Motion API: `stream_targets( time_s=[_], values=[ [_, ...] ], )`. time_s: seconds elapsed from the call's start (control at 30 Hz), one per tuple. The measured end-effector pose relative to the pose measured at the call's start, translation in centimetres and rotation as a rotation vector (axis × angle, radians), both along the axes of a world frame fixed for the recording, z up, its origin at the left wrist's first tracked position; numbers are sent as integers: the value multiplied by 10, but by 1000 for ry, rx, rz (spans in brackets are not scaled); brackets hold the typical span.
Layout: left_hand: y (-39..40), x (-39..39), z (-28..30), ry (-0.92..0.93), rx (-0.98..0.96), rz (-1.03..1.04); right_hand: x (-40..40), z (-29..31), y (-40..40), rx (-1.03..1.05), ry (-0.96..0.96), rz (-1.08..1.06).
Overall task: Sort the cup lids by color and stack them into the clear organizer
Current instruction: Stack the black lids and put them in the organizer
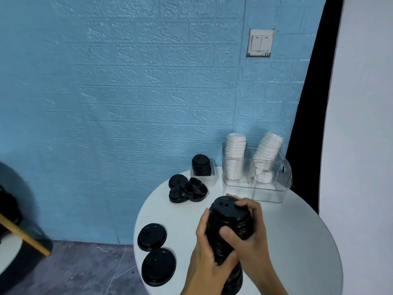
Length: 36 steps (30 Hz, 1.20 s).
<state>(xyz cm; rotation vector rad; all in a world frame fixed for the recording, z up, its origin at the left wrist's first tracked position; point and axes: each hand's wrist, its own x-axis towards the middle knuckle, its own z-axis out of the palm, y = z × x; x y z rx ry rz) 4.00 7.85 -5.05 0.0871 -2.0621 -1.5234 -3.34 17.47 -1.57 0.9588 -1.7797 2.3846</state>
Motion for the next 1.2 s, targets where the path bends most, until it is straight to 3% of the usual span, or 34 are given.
stream_targets(
  time_s=[0.13,0.43,1.2],
  values=[
    [-3,0,1,0,29,-6,3,1,0,59,-15,95],
    [-2,1,-3,13,49,3,-1,5,8,165,-30,89],
    [-2,-1,-1,27,83,-18,-6,-6,14,212,-82,211]
  ],
)
